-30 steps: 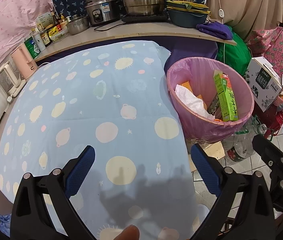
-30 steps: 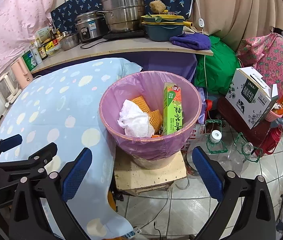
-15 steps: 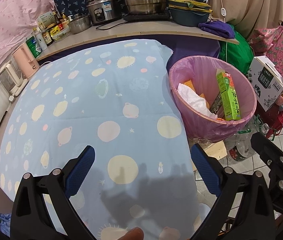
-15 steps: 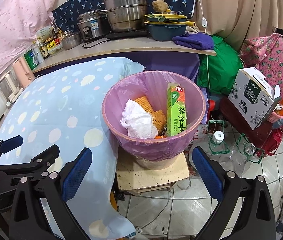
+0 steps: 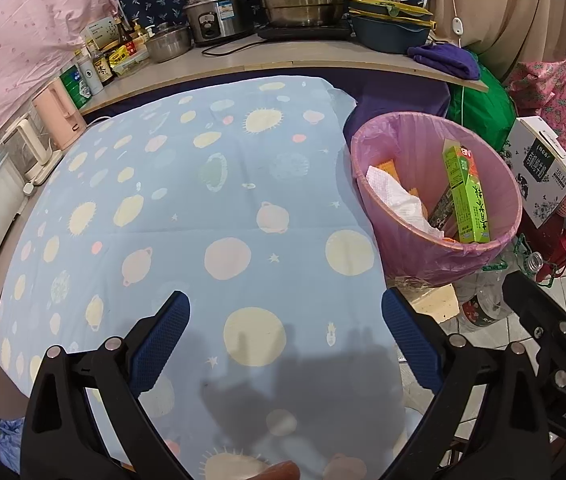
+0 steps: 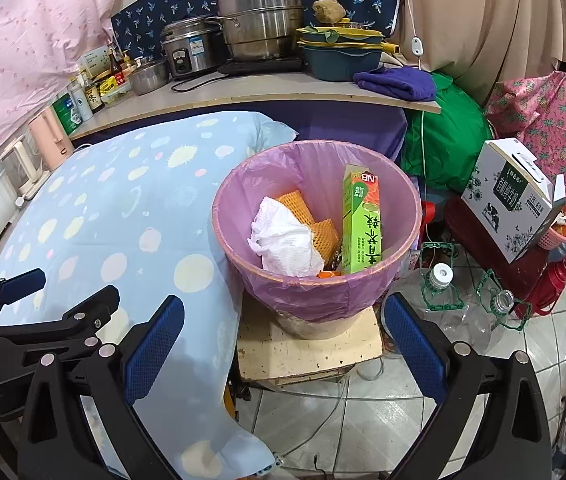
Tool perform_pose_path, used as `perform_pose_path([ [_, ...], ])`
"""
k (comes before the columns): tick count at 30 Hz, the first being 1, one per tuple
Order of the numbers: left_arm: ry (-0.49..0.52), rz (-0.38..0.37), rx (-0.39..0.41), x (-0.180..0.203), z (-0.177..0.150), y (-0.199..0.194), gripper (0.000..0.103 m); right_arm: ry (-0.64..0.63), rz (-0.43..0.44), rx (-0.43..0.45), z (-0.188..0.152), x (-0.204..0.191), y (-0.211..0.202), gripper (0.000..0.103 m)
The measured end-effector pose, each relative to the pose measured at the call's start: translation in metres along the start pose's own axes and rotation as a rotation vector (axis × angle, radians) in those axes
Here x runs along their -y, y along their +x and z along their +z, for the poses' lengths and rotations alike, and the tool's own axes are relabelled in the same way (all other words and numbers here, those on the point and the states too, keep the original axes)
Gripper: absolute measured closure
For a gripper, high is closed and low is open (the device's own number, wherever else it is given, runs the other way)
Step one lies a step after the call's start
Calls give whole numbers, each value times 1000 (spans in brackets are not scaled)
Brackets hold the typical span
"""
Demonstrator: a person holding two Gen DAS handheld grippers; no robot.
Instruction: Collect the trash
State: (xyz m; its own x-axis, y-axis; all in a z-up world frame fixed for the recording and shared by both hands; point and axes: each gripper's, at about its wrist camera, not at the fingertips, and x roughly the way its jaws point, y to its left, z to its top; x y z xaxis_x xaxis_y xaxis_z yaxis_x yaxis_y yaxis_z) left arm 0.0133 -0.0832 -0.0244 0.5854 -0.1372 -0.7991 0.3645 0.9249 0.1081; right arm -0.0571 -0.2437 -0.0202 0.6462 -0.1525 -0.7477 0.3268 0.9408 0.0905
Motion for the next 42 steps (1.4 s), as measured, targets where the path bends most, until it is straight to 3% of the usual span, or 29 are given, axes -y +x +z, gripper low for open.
perform_pose_path([
  [42, 3, -2, -1, 2, -3, 0, 11, 5, -6, 1, -1, 3, 0, 6],
])
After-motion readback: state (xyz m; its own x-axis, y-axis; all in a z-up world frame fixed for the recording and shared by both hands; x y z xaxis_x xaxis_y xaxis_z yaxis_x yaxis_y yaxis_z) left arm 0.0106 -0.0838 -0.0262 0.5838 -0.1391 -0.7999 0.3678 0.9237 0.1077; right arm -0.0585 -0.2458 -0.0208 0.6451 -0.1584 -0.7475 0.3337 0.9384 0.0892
